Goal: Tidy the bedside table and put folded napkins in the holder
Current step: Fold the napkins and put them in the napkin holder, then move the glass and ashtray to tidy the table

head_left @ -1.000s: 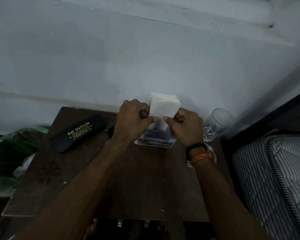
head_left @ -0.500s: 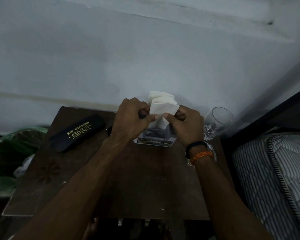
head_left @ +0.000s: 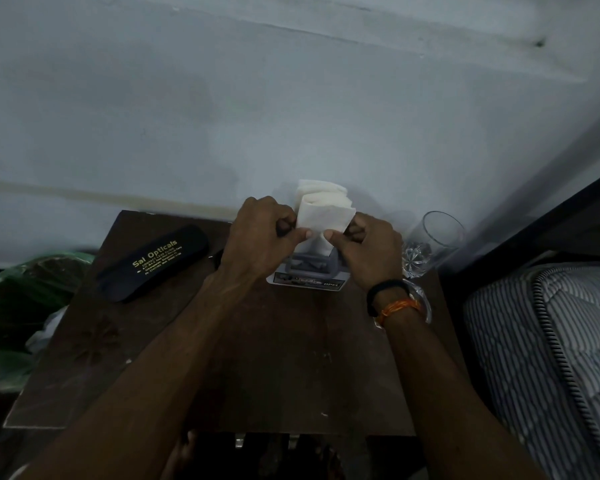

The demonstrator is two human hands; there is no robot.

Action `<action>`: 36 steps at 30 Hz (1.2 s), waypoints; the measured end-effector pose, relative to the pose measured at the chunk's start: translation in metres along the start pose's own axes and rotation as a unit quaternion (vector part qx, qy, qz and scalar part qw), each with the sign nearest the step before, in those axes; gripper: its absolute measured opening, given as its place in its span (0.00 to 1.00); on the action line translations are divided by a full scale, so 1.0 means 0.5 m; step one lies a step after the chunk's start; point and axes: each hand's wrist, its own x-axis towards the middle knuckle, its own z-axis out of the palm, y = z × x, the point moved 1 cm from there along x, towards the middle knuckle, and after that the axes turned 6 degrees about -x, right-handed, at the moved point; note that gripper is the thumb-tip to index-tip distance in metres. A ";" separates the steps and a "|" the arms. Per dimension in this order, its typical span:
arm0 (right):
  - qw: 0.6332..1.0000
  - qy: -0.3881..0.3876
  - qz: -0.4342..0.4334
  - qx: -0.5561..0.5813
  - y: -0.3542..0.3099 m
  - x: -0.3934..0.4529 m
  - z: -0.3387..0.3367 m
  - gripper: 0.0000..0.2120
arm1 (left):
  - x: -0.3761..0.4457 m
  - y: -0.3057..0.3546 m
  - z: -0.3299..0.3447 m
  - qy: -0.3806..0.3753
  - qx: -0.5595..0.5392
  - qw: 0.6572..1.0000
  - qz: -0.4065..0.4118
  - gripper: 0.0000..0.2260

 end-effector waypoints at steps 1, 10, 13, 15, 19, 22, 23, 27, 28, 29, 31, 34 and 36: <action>1.000 -0.003 0.007 0.002 -0.001 0.001 -0.002 0.11 | 0.000 0.001 -0.001 0.000 -0.001 1.000 -0.001 0.17; 0.998 0.056 0.009 0.002 -0.002 -0.013 -0.053 0.05 | -0.042 0.057 -0.002 0.029 -0.048 0.998 0.025 0.17; 0.996 0.085 0.012 -0.008 0.012 -0.020 -0.079 0.05 | -0.096 0.092 0.023 -0.101 -0.034 0.992 0.063 0.12; 0.995 0.097 0.012 -0.010 0.023 -0.029 -0.092 0.05 | -0.137 0.098 0.045 -0.189 0.018 0.976 0.103 0.09; 0.995 0.089 0.032 -0.024 0.048 -0.050 -0.106 0.03 | -0.202 0.070 0.076 -0.235 0.093 0.964 0.088 0.14; 0.994 0.093 0.053 -0.029 0.051 -0.064 -0.118 0.03 | -0.245 0.043 0.087 -0.221 0.161 0.960 0.053 0.17; 0.993 0.096 0.058 -0.029 0.050 -0.068 -0.122 0.03 | -0.255 0.034 0.088 -0.218 0.182 0.958 0.038 0.19; 0.990 0.114 0.085 -0.010 0.051 -0.076 -0.131 0.04 | -0.282 0.005 0.084 -0.202 0.212 0.956 -0.013 0.23; 0.989 0.117 0.091 -0.009 0.053 -0.078 -0.134 0.04 | -0.289 0.000 0.084 -0.196 0.218 0.956 -0.016 0.24; 0.988 0.123 0.096 -0.009 0.054 -0.079 -0.138 0.03 | -0.298 -0.005 0.084 -0.191 0.220 0.956 -0.016 0.24; 0.984 0.140 0.112 -0.008 0.059 -0.082 -0.148 0.03 | -0.310 -0.009 0.085 -0.184 0.222 0.958 -0.011 0.24; 0.977 0.167 0.135 -0.003 0.071 -0.079 -0.162 0.04 | -0.312 -0.011 0.086 -0.182 0.216 0.959 -0.013 0.25; 0.973 0.187 0.138 0.005 0.078 -0.074 -0.168 0.03 | -0.311 -0.012 0.088 -0.179 0.208 0.961 -0.016 0.25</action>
